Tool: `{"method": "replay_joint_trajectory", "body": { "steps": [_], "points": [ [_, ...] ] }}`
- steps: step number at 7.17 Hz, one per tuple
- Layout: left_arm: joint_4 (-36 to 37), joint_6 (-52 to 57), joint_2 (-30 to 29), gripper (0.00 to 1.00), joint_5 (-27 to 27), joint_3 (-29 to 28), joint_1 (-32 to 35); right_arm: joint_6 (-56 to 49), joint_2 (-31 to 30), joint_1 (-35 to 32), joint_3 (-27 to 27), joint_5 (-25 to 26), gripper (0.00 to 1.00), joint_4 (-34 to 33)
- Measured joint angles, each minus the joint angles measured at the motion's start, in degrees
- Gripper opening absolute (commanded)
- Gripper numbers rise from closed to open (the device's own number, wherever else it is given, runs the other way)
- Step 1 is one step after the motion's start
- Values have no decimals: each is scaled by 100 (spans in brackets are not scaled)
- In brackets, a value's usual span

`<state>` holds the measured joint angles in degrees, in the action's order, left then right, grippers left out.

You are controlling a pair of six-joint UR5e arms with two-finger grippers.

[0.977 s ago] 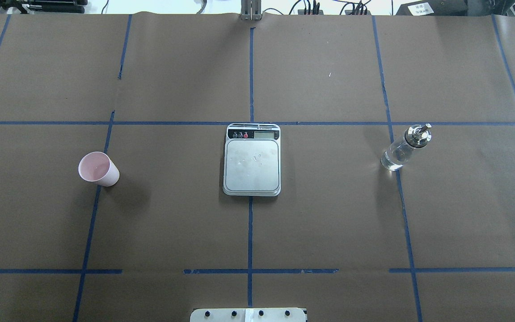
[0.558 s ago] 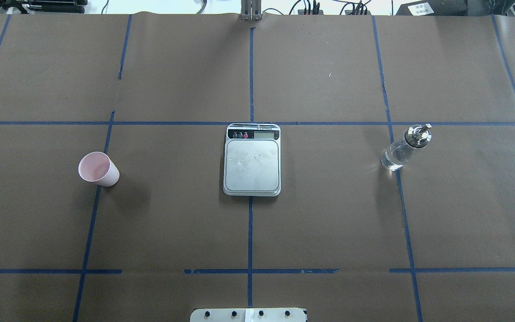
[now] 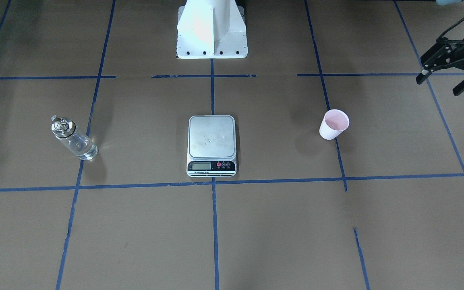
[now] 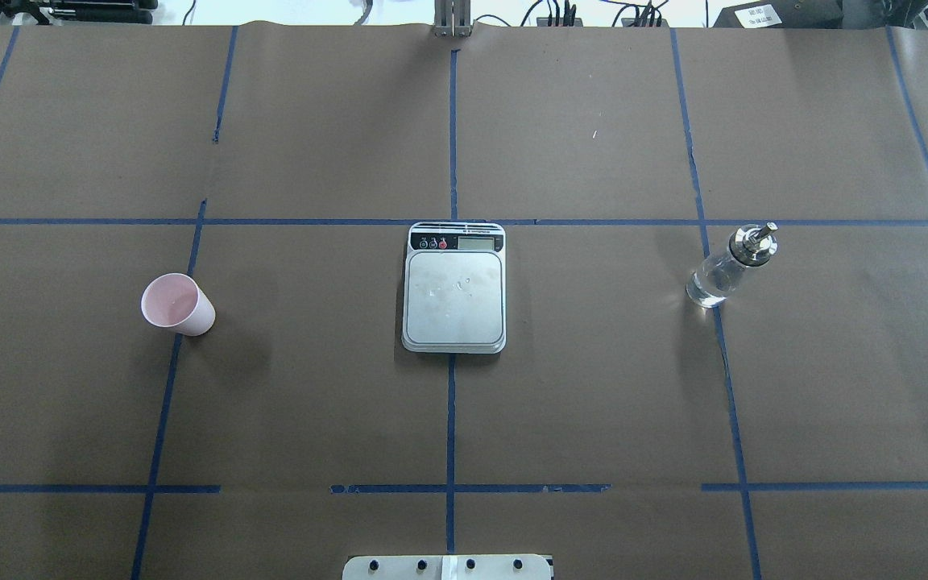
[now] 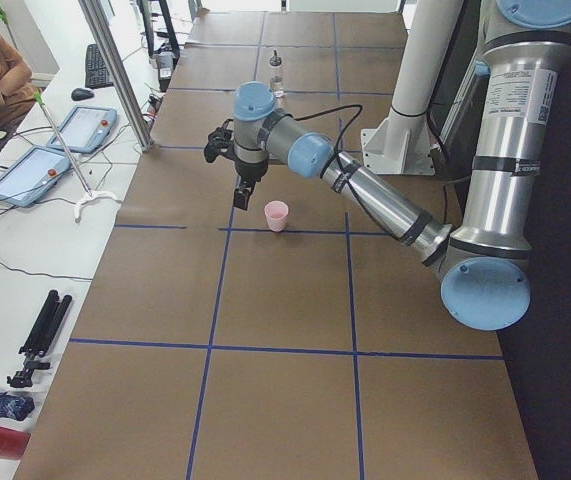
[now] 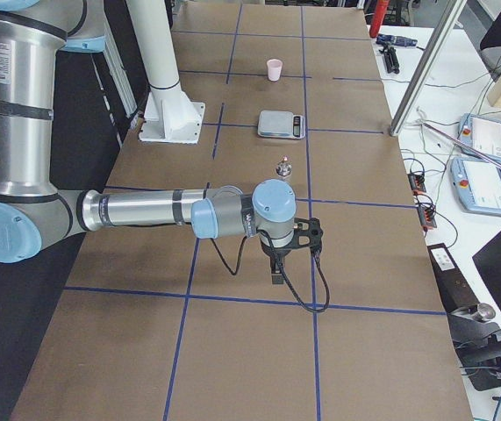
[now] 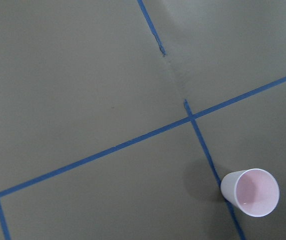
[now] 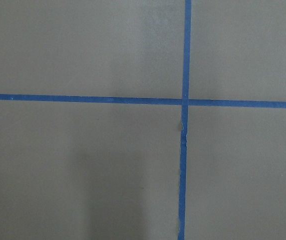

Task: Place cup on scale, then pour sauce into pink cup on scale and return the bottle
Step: 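Move the left gripper down to the pink paper cup and grasp it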

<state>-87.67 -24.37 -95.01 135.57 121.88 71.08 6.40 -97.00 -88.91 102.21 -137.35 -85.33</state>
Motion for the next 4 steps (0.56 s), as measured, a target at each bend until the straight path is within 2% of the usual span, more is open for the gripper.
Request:
{"method": "replay_joint_trajectory", "body": {
  "steps": [2, 4],
  "points": [
    [-93, -1800, -17, 100, -604, 243, -802, -23, -21, 5, -35, 14, 100, 9],
    [-389, -3156, -11, 100, -1376, 252, -1641, -59, -55, 5, -93, 24, 100, 19]
  ]
}}
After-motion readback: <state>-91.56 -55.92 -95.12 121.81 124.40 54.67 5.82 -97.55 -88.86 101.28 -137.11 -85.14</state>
